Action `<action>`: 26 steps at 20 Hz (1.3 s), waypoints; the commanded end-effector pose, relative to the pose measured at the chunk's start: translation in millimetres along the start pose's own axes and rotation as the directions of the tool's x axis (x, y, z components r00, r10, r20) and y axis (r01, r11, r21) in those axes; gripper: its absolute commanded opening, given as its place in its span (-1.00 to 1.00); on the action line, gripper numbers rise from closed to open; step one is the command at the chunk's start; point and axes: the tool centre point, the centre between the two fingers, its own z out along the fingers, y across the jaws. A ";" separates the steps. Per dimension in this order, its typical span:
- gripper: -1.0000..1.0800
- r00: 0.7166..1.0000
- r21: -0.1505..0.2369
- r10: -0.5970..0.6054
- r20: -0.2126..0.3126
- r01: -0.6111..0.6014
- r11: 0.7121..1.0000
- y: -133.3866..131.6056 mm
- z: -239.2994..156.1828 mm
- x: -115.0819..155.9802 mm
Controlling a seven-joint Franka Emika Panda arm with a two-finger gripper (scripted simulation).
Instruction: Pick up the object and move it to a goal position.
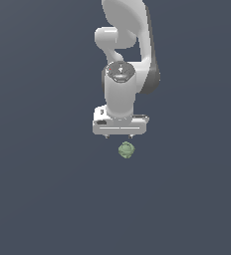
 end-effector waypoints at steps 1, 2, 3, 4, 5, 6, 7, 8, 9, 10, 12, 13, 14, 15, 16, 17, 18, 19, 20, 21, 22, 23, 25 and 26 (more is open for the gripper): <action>0.92 1.000 0.000 0.000 0.000 0.000 1.000 0.0 0.0 0.0; 0.92 1.000 0.000 0.001 0.001 -0.001 1.000 0.4 0.2 -0.2; 0.92 1.000 -0.002 0.004 0.004 -0.004 1.000 1.7 1.0 -0.9; 0.92 1.000 -0.004 0.010 0.008 -0.010 1.000 3.9 2.1 -2.0; 0.92 1.000 -0.006 0.017 0.015 -0.017 1.000 6.9 3.8 -3.6; 0.92 0.999 -0.010 0.026 0.023 -0.026 1.000 10.8 5.8 -5.6; 0.92 0.999 -0.014 0.035 0.031 -0.035 0.999 14.7 7.8 -7.7; 0.92 0.998 -0.017 0.042 0.037 -0.041 0.999 17.8 9.3 -9.4; 0.92 0.998 -0.020 0.046 0.042 -0.046 0.999 20.2 10.4 -10.7; 0.92 0.998 -0.021 0.049 0.045 -0.048 0.999 21.9 11.1 -11.6; 0.92 0.998 -0.022 0.048 0.046 -0.047 0.999 22.4 11.1 -11.8; 0.92 0.998 -0.021 0.048 0.045 -0.047 0.999 21.8 11.0 -11.5; 0.92 0.998 -0.021 0.049 0.044 -0.048 0.999 21.2 10.9 -11.2; 0.92 0.998 -0.020 0.051 0.044 -0.050 0.999 20.8 11.1 -11.1; 0.92 0.998 -0.020 0.055 0.043 -0.054 0.998 20.4 11.5 -11.0; 0.92 0.997 -0.020 0.060 0.043 -0.059 0.998 19.9 12.1 -10.9; 0.92 0.997 -0.021 0.067 0.042 -0.066 0.998 19.4 12.8 -10.8; 0.92 0.996 -0.021 0.074 0.042 -0.073 0.997 18.7 13.6 -10.7; 0.92 0.996 -0.021 0.083 0.041 -0.082 0.996 17.9 14.5 -10.5; 0.92 0.995 -0.021 0.093 0.040 -0.092 0.996 16.9 15.5 -10.3; 0.92 0.994 -0.020 0.104 0.039 -0.103 0.994 15.7 16.6 -10.0; 0.92 0.993 -0.020 0.116 0.037 -0.115 0.993 14.4 17.8 -9.7; 0.92 0.989 -0.020 0.144 0.034 -0.143 0.990 11.5 20.7 -9.0; 0.92 0.987 -0.020 0.159 0.032 -0.159 0.987 9.9 22.3 -8.7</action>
